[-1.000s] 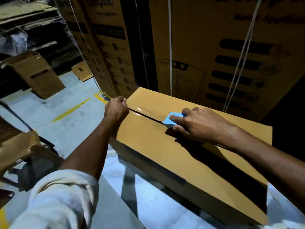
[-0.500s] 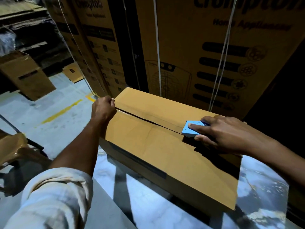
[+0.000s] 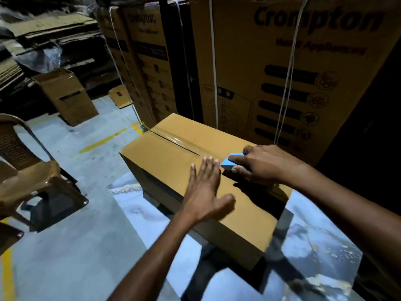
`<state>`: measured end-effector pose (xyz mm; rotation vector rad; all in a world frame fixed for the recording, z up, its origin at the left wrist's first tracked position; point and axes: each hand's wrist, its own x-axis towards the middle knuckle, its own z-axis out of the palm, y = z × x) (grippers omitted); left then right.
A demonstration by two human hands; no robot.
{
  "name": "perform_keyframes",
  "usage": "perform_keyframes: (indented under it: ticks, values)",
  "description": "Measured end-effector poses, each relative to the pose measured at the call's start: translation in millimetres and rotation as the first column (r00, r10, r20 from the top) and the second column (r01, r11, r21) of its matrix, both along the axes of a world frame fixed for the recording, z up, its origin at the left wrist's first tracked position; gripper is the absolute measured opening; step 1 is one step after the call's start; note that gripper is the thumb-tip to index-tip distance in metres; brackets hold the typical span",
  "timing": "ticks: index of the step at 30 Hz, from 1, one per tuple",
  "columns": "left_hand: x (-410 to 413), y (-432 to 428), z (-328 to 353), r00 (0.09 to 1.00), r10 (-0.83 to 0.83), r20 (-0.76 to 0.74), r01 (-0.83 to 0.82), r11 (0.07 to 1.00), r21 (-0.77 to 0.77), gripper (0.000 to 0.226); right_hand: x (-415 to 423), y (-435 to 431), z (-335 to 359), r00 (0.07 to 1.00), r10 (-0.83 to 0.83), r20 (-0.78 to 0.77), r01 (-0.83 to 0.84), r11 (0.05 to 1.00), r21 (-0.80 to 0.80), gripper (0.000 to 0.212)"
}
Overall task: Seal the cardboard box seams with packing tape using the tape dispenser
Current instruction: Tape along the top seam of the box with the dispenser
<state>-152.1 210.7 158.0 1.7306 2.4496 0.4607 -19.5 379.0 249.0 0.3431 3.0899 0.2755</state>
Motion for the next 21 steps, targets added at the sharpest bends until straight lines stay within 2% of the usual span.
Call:
perform_keyframes:
  ticks: [2,5,9,12,15,19,21]
  values:
    - [30.1,2.4,-1.3,0.998,0.066,-0.008,-0.066,0.998,-0.022,0.119,-1.2,0.8,-0.4,1.0,0.01,-0.001,-0.01,1.0,0.001,0.051]
    - [62.9,8.1,1.7,0.987,0.145,0.077,-0.143,0.989,-0.026,0.142,0.2,0.8,-1.6,1.0,0.011,-0.021,-0.011,1.0,-0.003,0.053]
    - [90.0,26.9,6.8,0.946,0.245,0.214,-0.25,0.968,-0.004,0.154,-2.5,-1.0,1.3,1.0,-0.003,0.026,0.003,1.0,-0.014,0.052]
    - [90.0,31.8,13.6,0.917,0.288,0.274,-0.283,0.957,-0.061,0.162,-6.3,-4.9,7.0,0.996,-0.016,0.085,0.015,1.0,0.012,0.051]
    - [121.4,22.8,12.6,0.931,0.269,0.246,-0.241,0.961,-0.138,0.169,-4.2,-5.1,8.6,0.991,-0.024,0.134,0.024,1.0,0.005,0.049]
    - [150.0,25.3,3.1,0.917,0.376,0.137,-0.354,0.922,-0.159,0.165,0.0,-6.4,8.3,0.99,-0.018,0.137,0.025,0.999,-0.043,0.052]
    - [145.3,22.8,1.7,0.918,0.377,0.124,-0.36,0.922,-0.144,0.161,2.1,-6.7,10.6,0.991,-0.018,0.131,0.031,0.995,-0.097,0.051]
